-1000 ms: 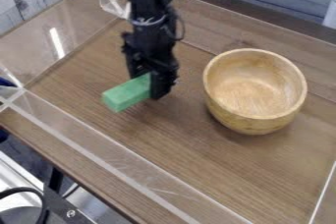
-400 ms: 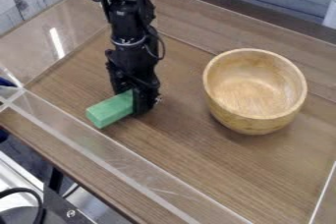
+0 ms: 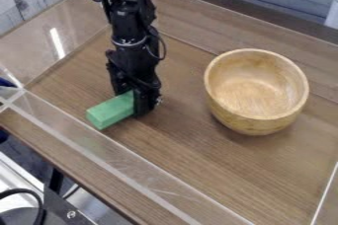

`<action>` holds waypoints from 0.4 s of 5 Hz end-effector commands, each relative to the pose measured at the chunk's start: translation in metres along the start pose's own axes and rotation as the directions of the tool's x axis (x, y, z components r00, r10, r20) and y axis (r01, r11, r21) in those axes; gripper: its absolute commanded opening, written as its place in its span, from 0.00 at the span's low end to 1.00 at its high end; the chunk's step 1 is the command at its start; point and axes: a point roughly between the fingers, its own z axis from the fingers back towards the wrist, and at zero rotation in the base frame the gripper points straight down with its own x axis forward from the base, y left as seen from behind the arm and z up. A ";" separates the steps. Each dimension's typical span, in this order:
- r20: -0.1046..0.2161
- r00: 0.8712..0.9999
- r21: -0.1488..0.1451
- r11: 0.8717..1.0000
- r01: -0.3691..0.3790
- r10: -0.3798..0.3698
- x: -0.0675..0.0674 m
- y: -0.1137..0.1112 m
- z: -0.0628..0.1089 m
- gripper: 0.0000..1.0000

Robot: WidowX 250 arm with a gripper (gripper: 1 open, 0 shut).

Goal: Remove the green block from inside the brown bowl and put it on the table

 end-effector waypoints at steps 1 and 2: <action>0.036 0.999 0.018 1.000 -0.011 0.011 0.005 0.004 0.011 0.00; 0.035 0.999 0.016 1.000 -0.016 0.015 0.005 0.004 0.012 0.00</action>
